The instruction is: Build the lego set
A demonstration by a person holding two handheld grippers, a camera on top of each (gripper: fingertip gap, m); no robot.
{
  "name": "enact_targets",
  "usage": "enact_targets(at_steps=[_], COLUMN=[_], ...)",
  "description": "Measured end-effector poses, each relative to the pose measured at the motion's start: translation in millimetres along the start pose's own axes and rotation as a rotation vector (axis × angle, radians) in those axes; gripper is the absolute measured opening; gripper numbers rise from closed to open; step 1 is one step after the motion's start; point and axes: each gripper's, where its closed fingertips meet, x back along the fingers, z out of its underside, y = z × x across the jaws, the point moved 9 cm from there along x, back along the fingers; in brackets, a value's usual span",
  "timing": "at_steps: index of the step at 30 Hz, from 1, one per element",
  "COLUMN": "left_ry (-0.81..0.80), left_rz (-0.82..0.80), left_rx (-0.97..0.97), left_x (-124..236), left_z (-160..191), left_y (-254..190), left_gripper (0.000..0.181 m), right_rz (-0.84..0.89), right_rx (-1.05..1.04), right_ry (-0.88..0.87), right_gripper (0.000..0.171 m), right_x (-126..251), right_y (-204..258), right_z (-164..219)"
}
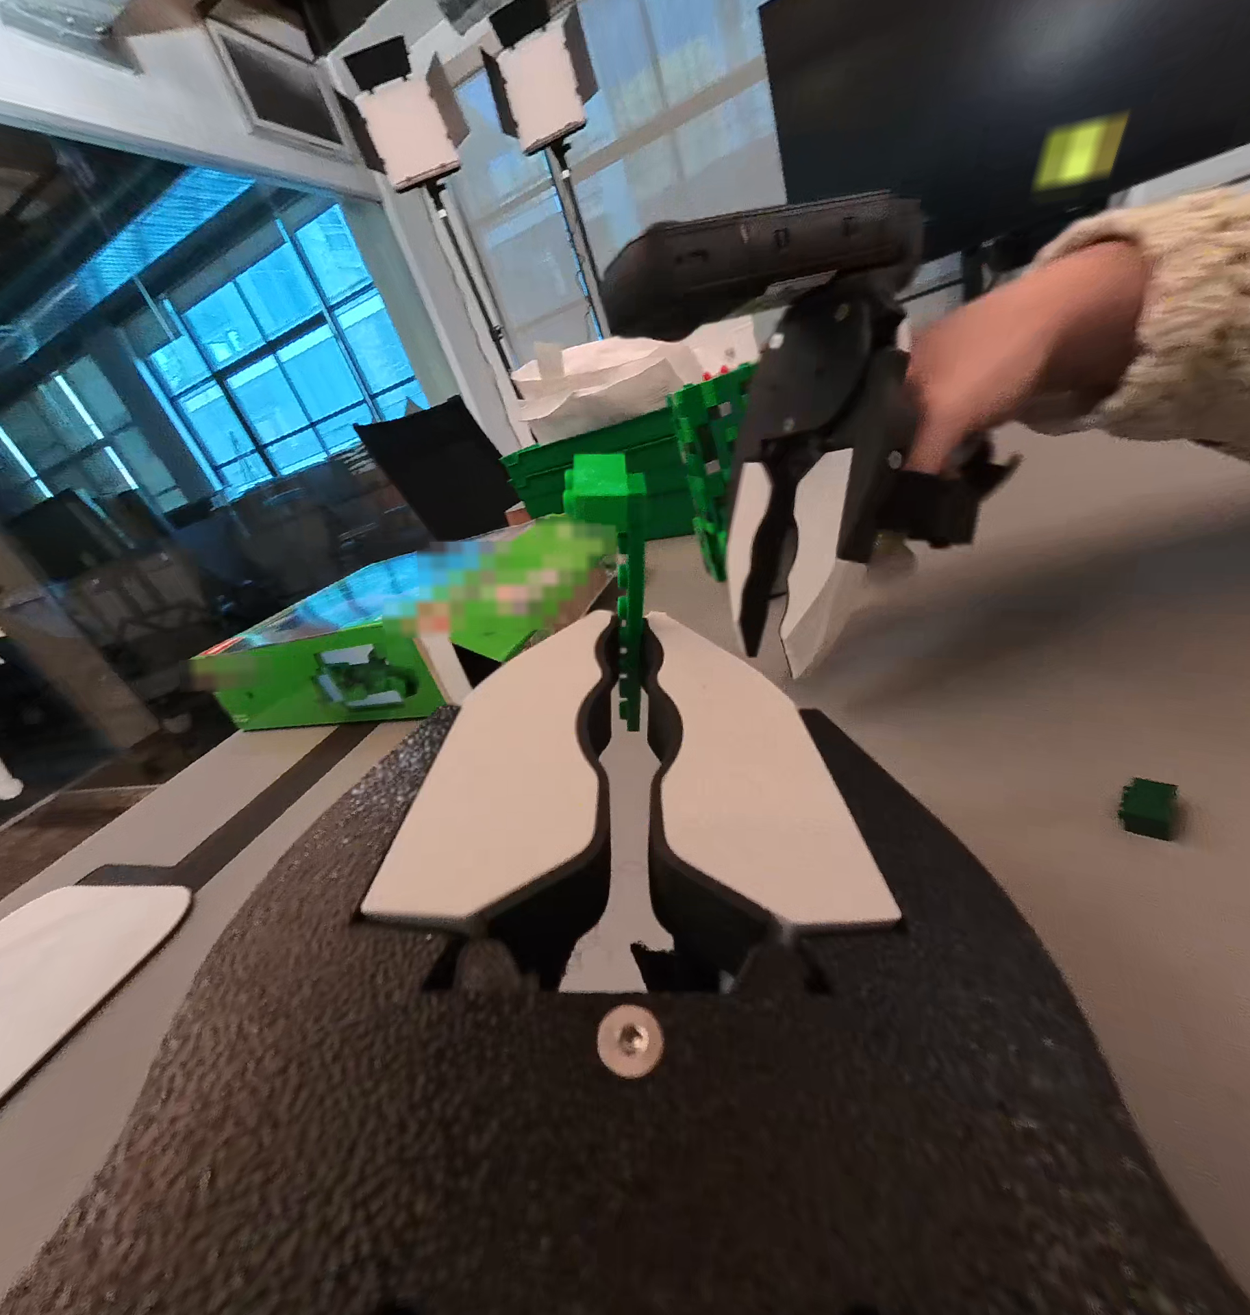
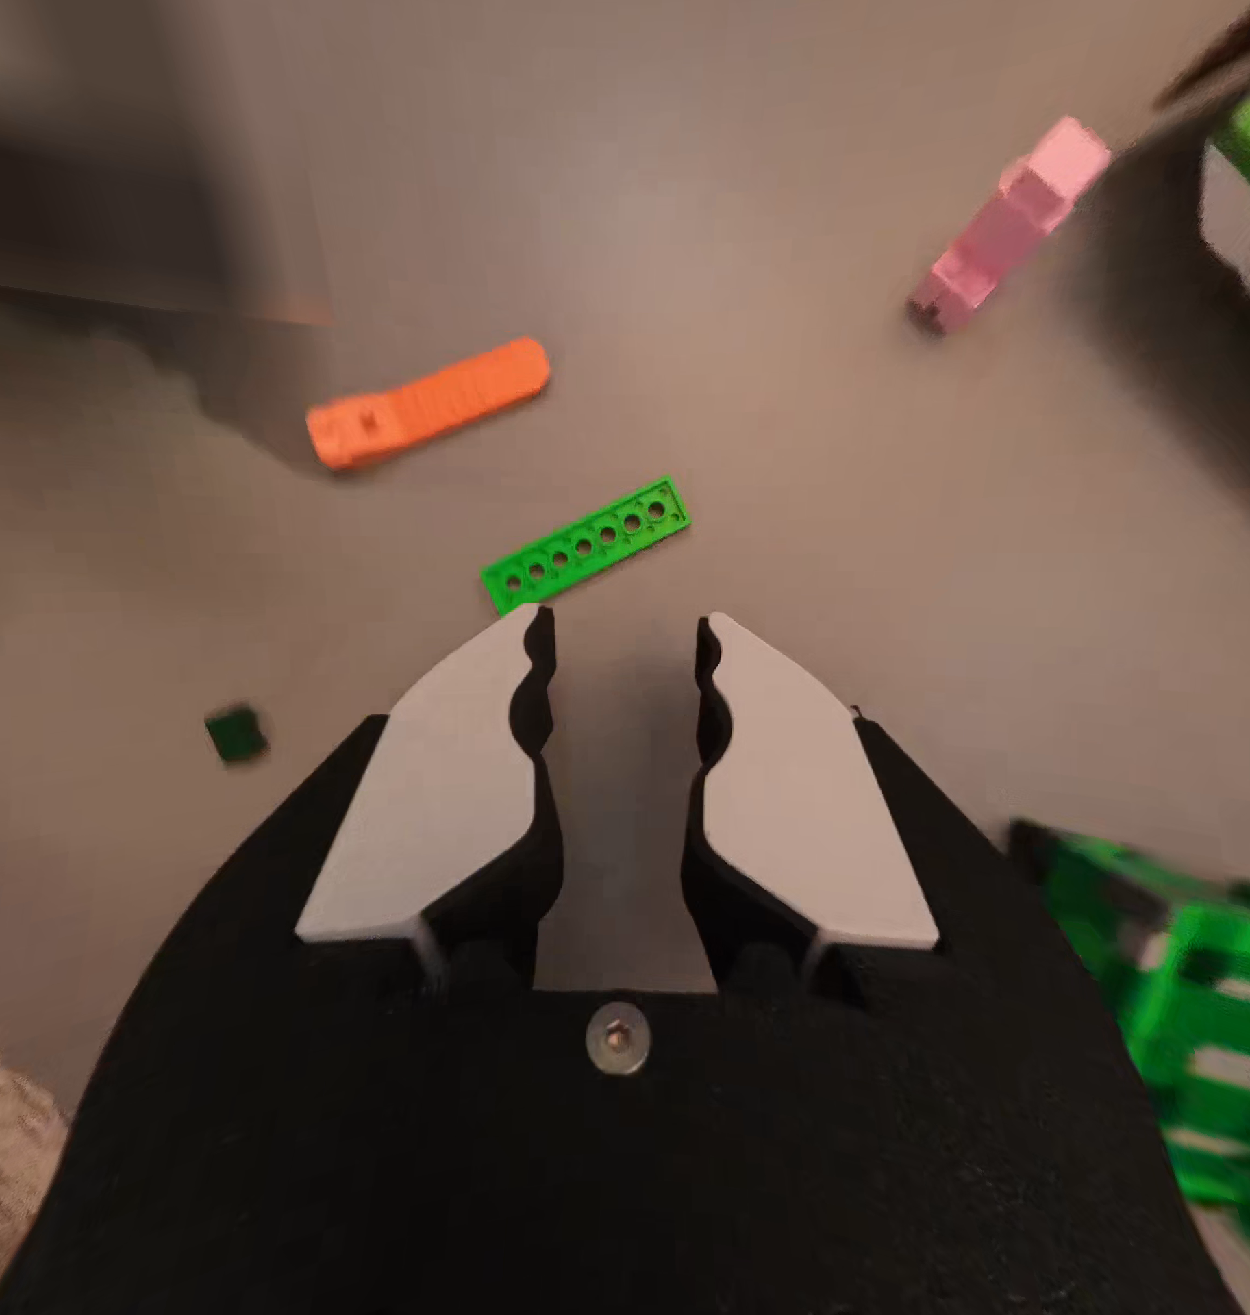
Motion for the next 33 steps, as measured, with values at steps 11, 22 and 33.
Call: enact_targets(at_steps=[11,22,33], left_ry=[-0.007,-0.018,-0.042], left_rz=[-0.019,-0.025,-0.003], left_rx=[0.014,0.053,0.449], left_x=[2.8,4.3,4.5], left_z=[-2.2,-4.2,-3.9], left_y=[-1.1,1.2,10.1], left_gripper=[0.004,0.004,0.004], right_rz=[0.251,0.229,0.499], right_rx=[-0.260,-0.053,0.478], right_ry=[0.105,0.206,-0.380], right_gripper=[0.049,0.018,0.017], right_x=[-22.2,-33.9,9.9], right_y=[26.9,32.9,58.4], right_z=[-17.1,-19.8,-15.7])
